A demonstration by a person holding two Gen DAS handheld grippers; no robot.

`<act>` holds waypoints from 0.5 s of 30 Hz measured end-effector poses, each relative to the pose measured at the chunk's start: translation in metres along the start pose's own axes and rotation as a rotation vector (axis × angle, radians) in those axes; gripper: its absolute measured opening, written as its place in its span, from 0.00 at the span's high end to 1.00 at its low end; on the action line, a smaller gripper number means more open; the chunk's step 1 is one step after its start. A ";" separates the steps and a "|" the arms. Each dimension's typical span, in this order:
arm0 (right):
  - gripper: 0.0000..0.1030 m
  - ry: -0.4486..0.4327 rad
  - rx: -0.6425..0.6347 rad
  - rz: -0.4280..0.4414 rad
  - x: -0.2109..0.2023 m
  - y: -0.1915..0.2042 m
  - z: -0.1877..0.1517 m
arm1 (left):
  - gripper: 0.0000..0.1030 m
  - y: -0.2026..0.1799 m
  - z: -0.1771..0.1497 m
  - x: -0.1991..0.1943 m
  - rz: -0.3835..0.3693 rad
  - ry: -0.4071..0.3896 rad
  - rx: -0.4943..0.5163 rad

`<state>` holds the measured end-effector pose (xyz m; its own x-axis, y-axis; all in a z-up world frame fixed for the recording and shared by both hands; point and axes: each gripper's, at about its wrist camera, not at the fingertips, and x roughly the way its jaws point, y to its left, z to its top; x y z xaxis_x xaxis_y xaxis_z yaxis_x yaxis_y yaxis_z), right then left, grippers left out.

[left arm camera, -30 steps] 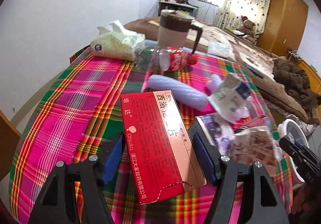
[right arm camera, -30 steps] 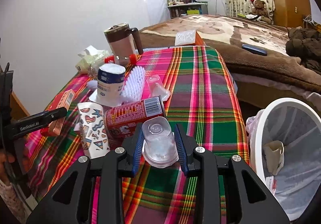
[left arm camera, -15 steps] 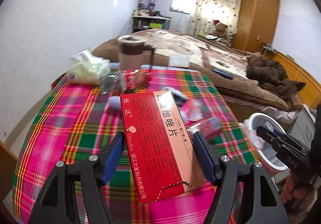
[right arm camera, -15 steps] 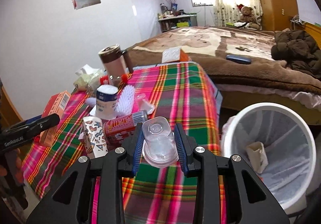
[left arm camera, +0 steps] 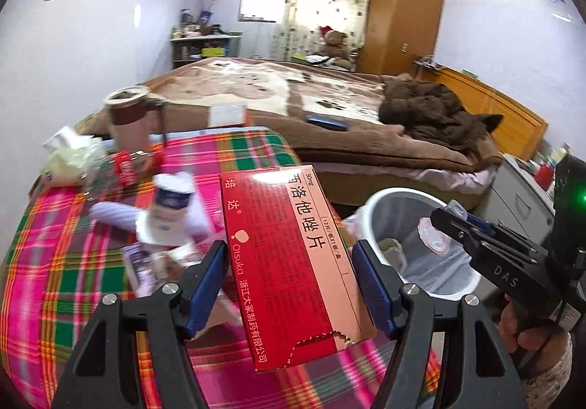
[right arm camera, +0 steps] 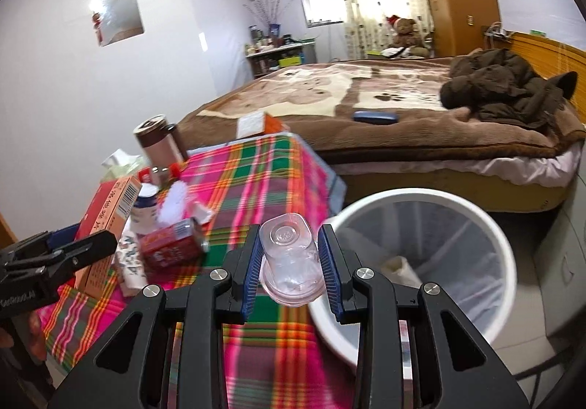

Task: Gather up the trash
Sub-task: 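Carry the cup in the right tool and red box in the left tool over the bin, then open the right tool to drop the cup while the left tool drops the red box into the bin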

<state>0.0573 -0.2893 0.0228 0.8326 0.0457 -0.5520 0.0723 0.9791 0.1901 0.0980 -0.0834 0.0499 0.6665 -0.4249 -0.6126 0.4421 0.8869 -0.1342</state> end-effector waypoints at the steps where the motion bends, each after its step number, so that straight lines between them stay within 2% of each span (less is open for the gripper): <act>1: 0.69 -0.003 0.003 -0.009 -0.002 -0.005 0.000 | 0.31 -0.006 0.001 0.003 -0.017 0.002 0.007; 15: 0.69 0.026 0.071 -0.144 0.002 -0.072 0.002 | 0.31 -0.096 0.007 0.048 -0.190 0.057 0.123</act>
<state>0.0551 -0.3600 0.0091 0.7965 -0.0879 -0.5982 0.2292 0.9594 0.1643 0.0922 -0.1900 0.0388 0.5304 -0.5684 -0.6290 0.6289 0.7613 -0.1576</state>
